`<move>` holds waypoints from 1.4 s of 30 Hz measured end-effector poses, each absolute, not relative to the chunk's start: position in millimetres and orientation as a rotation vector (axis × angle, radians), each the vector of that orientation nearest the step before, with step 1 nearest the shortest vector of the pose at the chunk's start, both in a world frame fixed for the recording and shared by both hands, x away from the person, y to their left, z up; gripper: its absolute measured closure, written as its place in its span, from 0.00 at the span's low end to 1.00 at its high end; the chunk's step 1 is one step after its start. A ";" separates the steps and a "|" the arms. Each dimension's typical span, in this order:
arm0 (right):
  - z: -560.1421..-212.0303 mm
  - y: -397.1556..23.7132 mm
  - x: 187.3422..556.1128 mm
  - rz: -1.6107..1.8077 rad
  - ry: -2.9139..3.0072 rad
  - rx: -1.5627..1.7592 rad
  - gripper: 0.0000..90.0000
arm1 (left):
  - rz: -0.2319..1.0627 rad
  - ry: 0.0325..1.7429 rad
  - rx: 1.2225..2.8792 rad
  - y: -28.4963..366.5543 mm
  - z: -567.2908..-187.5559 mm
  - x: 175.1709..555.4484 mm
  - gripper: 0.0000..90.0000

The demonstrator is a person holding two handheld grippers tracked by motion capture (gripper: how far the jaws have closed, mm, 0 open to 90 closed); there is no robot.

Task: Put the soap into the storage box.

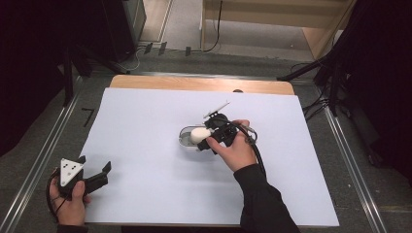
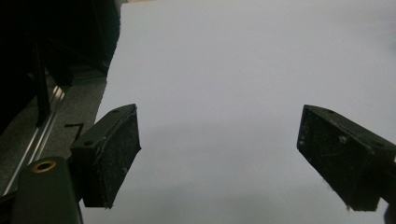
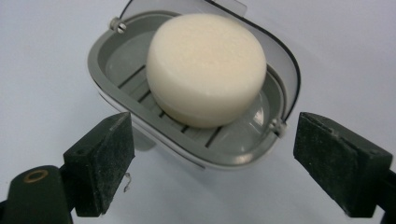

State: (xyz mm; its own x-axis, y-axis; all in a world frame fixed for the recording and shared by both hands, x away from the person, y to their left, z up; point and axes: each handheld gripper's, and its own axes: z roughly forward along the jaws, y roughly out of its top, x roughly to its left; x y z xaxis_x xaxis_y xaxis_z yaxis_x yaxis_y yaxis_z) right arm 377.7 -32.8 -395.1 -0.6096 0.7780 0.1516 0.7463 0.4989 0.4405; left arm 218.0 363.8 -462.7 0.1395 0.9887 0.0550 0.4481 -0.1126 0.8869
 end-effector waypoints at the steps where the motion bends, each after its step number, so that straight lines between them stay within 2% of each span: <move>1: -395.1 -35.4 377.3 0.726 2.661 1.357 0.14 | 0.917 1.405 1.671 363.6 -462.8 218.1 0.15; 21: -399.7 -84.2 376.7 0.721 2.582 1.459 0.14 | 0.919 1.406 1.672 363.5 -462.8 218.1 0.15; 42: -422.8 -134.6 372.1 0.675 2.524 1.557 0.14 | 0.922 1.407 1.671 363.4 -462.8 218.0 0.15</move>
